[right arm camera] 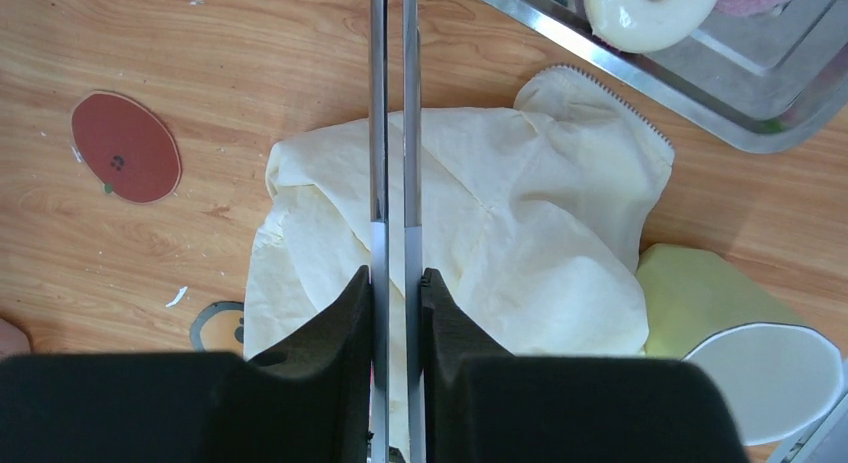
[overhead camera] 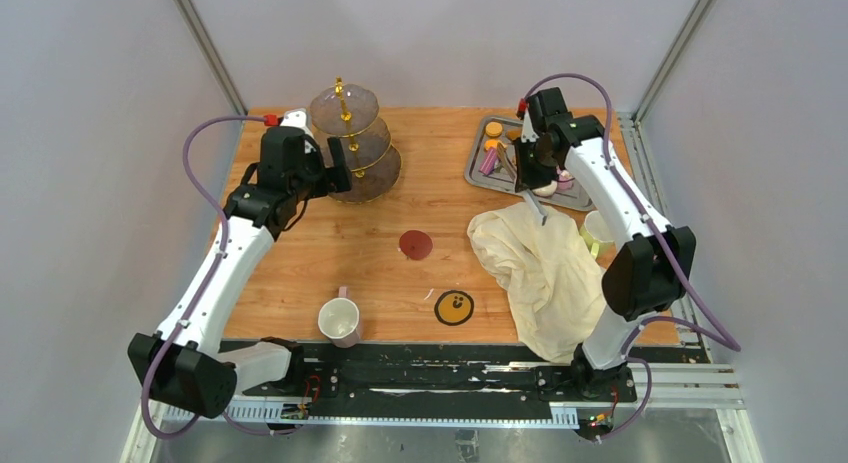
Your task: Serve the afternoon tea
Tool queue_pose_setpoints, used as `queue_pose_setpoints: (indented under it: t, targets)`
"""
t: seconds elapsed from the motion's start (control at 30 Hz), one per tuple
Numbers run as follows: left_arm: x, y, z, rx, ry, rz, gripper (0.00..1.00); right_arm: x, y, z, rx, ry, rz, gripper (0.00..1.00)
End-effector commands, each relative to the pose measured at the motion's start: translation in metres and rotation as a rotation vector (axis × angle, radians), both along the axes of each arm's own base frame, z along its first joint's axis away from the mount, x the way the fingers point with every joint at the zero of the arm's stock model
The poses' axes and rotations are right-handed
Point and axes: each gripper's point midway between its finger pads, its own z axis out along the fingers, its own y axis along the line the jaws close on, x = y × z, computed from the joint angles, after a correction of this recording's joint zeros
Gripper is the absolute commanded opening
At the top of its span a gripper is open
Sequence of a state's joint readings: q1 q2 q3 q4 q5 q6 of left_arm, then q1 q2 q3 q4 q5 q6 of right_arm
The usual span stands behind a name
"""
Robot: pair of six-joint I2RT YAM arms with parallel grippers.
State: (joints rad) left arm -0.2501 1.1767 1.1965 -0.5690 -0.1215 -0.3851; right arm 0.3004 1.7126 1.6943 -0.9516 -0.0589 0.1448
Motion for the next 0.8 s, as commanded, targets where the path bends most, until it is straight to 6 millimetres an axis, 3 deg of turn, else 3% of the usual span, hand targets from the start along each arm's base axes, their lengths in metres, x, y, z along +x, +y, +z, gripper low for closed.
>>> queue_pose_setpoints:
  t: [0.0, 0.07, 0.2, 0.37, 0.47, 0.77]
  targets:
    - [0.006, 0.0, 0.002, 0.026, -0.017, -0.028, 1.0, 0.006, -0.01, 0.001, 0.048, 0.03, -0.073, 0.13]
    - [0.005, -0.01, 0.001, 0.015, -0.015, -0.09, 1.0, 0.01, -0.009, -0.002, 0.069, 0.043, -0.075, 0.12]
    - [0.002, -0.052, 0.006, -0.042, -0.015, -0.285, 1.0, 0.018, -0.007, -0.01, 0.07, 0.061, -0.072, 0.12]
    - [-0.004, -0.147, 0.019, -0.015, -0.012, -0.518, 1.0, 0.024, -0.018, -0.015, 0.057, 0.069, -0.123, 0.13]
    - [0.013, -0.185, 0.001, -0.069, 0.063, -0.571, 0.99, 0.024, -0.028, -0.012, 0.069, 0.059, -0.156, 0.14]
    - [0.089, -0.243, -0.052, -0.146, 0.179, -0.504, 0.89, 0.029, -0.035, -0.012, 0.081, 0.047, -0.193, 0.15]
